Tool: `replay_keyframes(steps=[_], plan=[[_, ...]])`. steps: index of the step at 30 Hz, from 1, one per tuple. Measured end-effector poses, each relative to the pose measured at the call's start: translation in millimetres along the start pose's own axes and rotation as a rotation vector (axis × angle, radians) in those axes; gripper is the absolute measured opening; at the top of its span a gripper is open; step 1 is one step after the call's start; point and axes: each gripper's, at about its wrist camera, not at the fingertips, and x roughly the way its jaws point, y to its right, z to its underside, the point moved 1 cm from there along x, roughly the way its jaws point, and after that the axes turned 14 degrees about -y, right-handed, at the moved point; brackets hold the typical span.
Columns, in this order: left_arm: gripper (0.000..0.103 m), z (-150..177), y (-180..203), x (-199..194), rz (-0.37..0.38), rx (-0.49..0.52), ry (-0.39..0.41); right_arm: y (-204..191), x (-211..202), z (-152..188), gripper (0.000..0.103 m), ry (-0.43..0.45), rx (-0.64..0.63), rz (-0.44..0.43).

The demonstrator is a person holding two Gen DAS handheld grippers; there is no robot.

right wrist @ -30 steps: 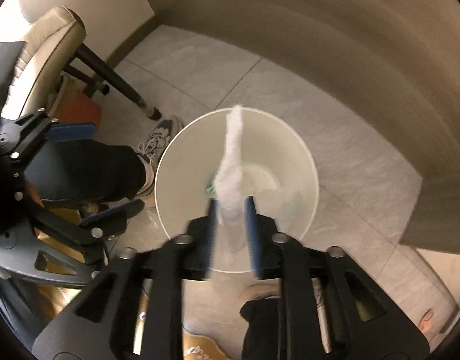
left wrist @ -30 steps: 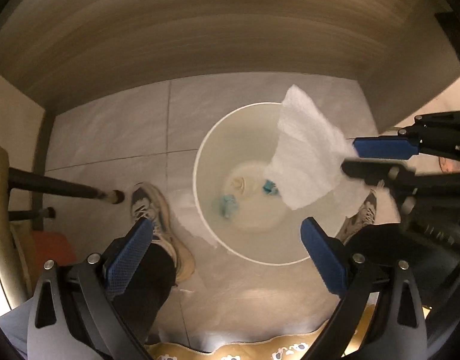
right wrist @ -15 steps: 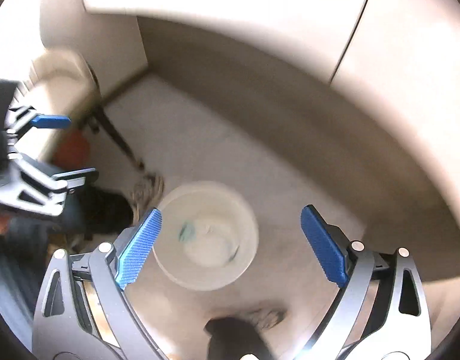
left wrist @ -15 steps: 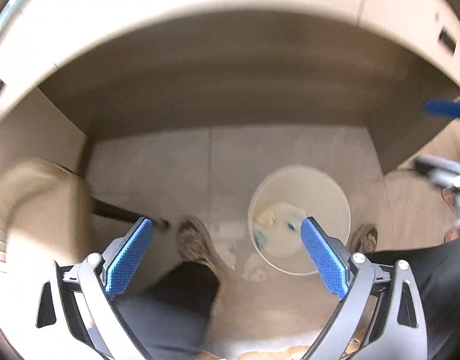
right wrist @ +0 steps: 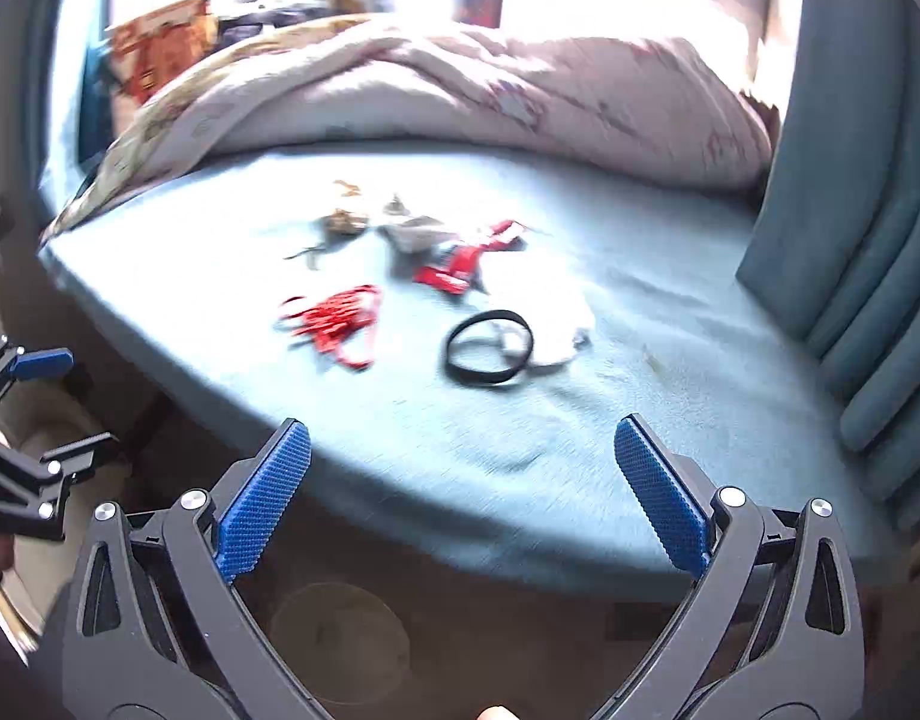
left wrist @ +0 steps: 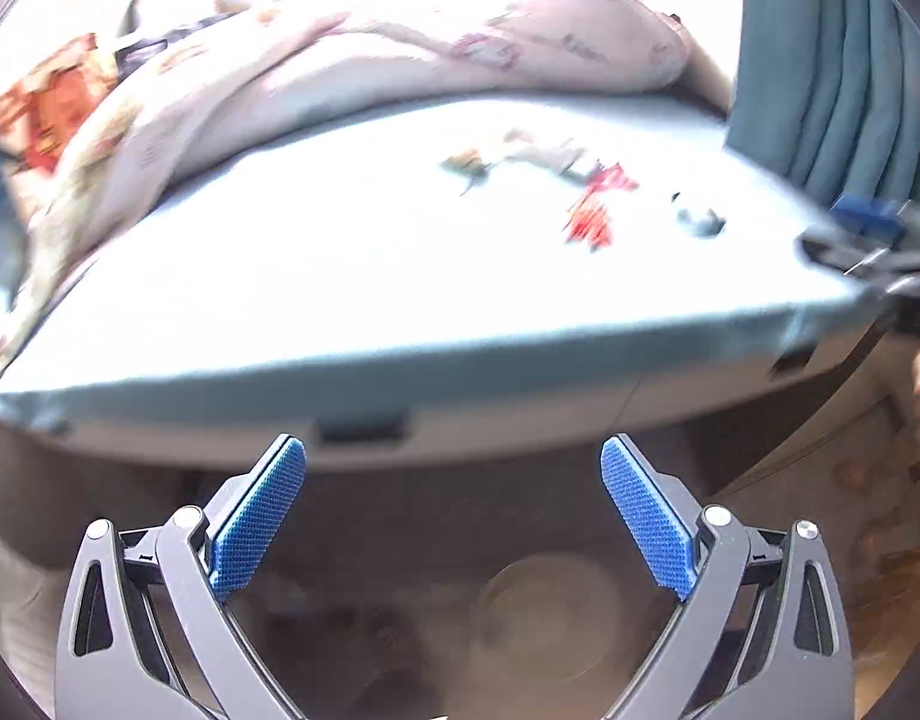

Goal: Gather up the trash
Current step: 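Grasp the red knotted cord with the left gripper while the right grasps the white foam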

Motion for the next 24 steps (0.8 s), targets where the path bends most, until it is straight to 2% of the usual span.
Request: replay_keyframes(steps=[1, 4, 6, 9, 10, 11, 13, 15, 16, 18, 21, 23, 24], plan=[[0.097, -17.1, -7.9, 3.0, 0.025, 0.002, -0.005, 12.4, 8.8, -7.9, 0.098, -0.018, 0.025, 0.003], [0.097, -64.0, 14.7, 23.7, 0.042, -0.026, -0.028, 35.7, 29.1, -28.9, 0.098, -0.028, 0.049, 0.020], [0.097, -92.7, 34.4, 37.1, 0.031, -0.030, -0.032, 51.0, 41.8, -40.7, 0.098, -0.024, 0.039, 0.013], [0.097, -122.5, 50.4, 66.8, -0.036, -0.038, -0.057, 67.2, 59.6, -60.8, 0.098, -0.029, 0.016, 0.024], [0.089, -126.7, 51.1, 81.6, -0.056, -0.031, -0.081, 71.5, 65.3, -67.5, 0.098, -0.036, 0.010, 0.018], [0.083, -127.2, 50.3, 80.2, -0.049, -0.043, -0.057, 72.1, 71.7, -75.4, 0.098, -0.045, 0.004, 0.007], [0.078, -130.0, 47.7, 86.3, -0.010, -0.080, -0.054, 77.6, 81.9, -83.7, 0.098, -0.067, -0.013, -0.021], [0.055, -130.3, 52.7, 85.7, 0.001, -0.052, -0.036, 75.2, 91.3, -89.7, 0.098, -0.080, -0.032, -0.048], [0.026, -131.2, 53.1, 86.2, 0.005, -0.043, -0.030, 73.6, 95.5, -93.1, 0.098, -0.081, -0.037, -0.068], [0.025, -132.2, 49.1, 89.7, -0.010, -0.062, -0.039, 69.9, 104.4, -98.8, 0.098, -0.088, -0.043, -0.086], [0.024, -134.2, 38.5, 90.4, -0.011, -0.077, -0.046, 61.7, 119.6, -99.6, 0.096, -0.115, -0.066, -0.059], [0.023, -134.0, 29.3, 92.6, -0.016, -0.094, -0.046, 57.5, 128.1, -100.8, 0.072, -0.160, -0.085, -0.054], [0.023, -133.3, 26.0, 92.7, -0.017, -0.098, -0.042, 56.0, 128.9, -101.3, 0.069, -0.166, -0.092, -0.066]])
